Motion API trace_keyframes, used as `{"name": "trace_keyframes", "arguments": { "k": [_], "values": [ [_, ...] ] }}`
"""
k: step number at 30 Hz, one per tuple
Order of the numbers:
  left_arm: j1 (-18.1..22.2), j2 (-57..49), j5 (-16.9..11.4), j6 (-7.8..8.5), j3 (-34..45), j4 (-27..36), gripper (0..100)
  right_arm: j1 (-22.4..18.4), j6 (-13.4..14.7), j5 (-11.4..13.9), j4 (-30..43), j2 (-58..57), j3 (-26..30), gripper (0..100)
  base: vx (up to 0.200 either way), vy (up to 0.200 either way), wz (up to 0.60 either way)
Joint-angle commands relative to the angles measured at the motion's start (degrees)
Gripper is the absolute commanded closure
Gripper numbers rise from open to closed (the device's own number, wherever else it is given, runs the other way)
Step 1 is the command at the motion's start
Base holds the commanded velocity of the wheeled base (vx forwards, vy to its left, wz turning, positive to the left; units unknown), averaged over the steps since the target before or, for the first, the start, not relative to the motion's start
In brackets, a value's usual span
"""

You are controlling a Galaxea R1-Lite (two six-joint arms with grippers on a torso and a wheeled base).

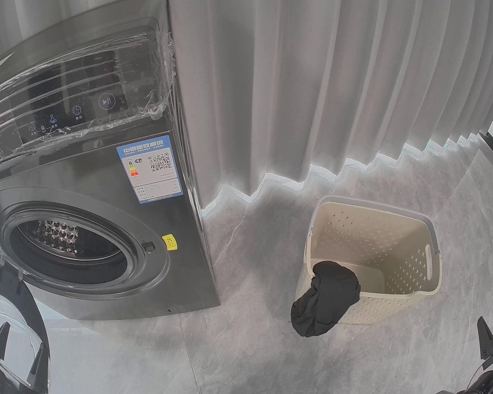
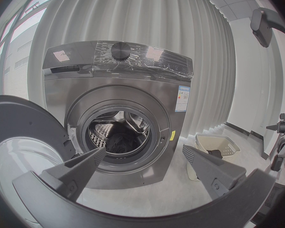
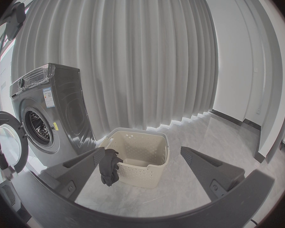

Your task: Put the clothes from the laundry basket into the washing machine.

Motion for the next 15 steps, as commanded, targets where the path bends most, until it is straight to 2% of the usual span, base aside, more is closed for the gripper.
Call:
{"name": "trace_keyframes", "arguments": {
  "k": [1, 7, 11, 13, 15],
  "values": [
    [0.1, -0.9, -0.1, 0.03, 1.0, -0.1, 0, 0.1, 0.1, 0.0, 0.0, 0.2, 1.0, 0, 0.0, 0.0, 0.0],
    [0.1, -0.9, -0.7, -0.14, 1.0, -0.1, 0, 0.0, 0.6, 0.0, 0.0, 0.2, 1.0, 0, 0.0, 0.0, 0.0],
    [0.1, -0.9, -2.9, -1.81, 1.0, -0.1, 0, 0.0, 0.7, 0.0, 0.0, 0.2, 1.0, 0, 0.0, 0.0, 0.0],
    [0.1, -0.9, -3.0, -1.9, 1.0, -0.1, 0, 0.0, 0.6, 0.1, 0.0, 0.2, 1.0, 0, 0.0, 0.0, 0.0],
    [0.1, -0.9, -3.0, -1.9, 1.0, -0.1, 0, 0.1, 0.7, 0.1, 0.0, 0.2, 1.0, 0, 0.0, 0.0, -0.6]
  ]
}}
